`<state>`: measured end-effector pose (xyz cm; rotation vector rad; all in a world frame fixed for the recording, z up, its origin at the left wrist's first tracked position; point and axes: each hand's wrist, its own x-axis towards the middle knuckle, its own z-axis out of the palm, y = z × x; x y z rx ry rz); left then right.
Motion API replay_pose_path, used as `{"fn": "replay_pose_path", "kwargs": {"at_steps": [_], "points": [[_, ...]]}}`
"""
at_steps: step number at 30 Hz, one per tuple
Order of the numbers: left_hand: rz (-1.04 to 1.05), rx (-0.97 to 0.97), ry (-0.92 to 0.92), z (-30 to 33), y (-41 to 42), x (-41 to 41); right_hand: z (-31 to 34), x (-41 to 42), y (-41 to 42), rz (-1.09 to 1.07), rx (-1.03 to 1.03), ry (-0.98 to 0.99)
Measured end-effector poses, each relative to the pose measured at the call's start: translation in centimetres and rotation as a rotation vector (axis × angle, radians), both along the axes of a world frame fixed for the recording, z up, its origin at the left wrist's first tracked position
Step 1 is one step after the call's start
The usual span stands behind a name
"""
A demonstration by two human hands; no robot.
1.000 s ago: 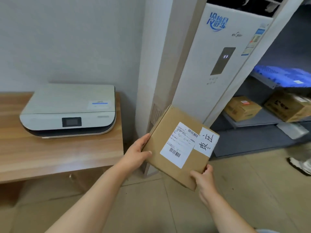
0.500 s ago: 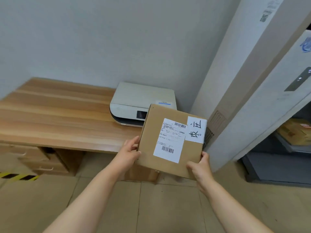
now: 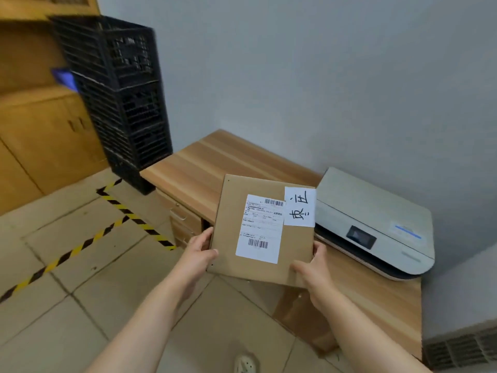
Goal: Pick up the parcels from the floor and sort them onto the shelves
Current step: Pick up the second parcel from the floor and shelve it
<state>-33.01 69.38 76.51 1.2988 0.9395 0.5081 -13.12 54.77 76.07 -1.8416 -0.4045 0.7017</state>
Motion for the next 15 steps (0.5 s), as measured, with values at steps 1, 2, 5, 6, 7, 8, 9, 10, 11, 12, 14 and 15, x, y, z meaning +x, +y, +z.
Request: {"fn": "replay_pose_path", "kwargs": {"at_steps": [1, 2, 5, 6, 7, 8, 9, 10, 11, 12, 14, 15], "points": [[0.025, -0.013, 0.0, -0.2, 1.1, -0.7, 0.0, -0.2, 1.8, 0.042, 0.007, -0.006], [0.054, -0.025, -0.004, -0.2, 2.1, -1.2, 0.1, -0.3, 3.7, 0.083, 0.013, -0.012], [0.149, -0.021, -0.017, 0.2, 5.3, -1.9, 0.2, -0.3, 9.2, 0.192, 0.036, -0.02], [0.179, -0.02, -0.01, 0.3, 6.5, -2.1, 0.4, -0.1, 11.1, 0.227, 0.045, -0.019], [0.205, -0.013, -0.002, 0.4, 7.7, -2.2, 0.6, 0.1, 13.0, 0.261, 0.054, -0.013], [0.231, 0.0, 0.008, 0.4, 9.1, -2.4, 0.8, 0.3, 14.9, 0.296, 0.065, 0.001], [0.258, 0.013, 0.018, 0.4, 10.3, -2.6, 1.1, 0.5, 16.7, 0.331, 0.077, 0.021], [0.287, 0.018, 0.028, 0.5, 11.5, -2.7, 1.4, 0.6, 18.6, 0.368, 0.088, 0.037], [0.317, 0.022, 0.036, 0.7, 12.7, -2.9, 1.6, 0.7, 20.4, 0.407, 0.095, 0.048], [0.343, 0.022, 0.043, 0.9, 13.8, -3.0, 1.9, 0.8, 22.2, 0.447, 0.102, 0.059], [0.4, 0.021, 0.047, 1.2, 15.6, -3.4, 2.4, 0.7, 25.7, 0.527, 0.12, 0.067], [0.432, 0.021, 0.045, 1.2, 16.4, -3.8, 2.5, 0.4, 27.4, 0.565, 0.123, 0.06]]}}
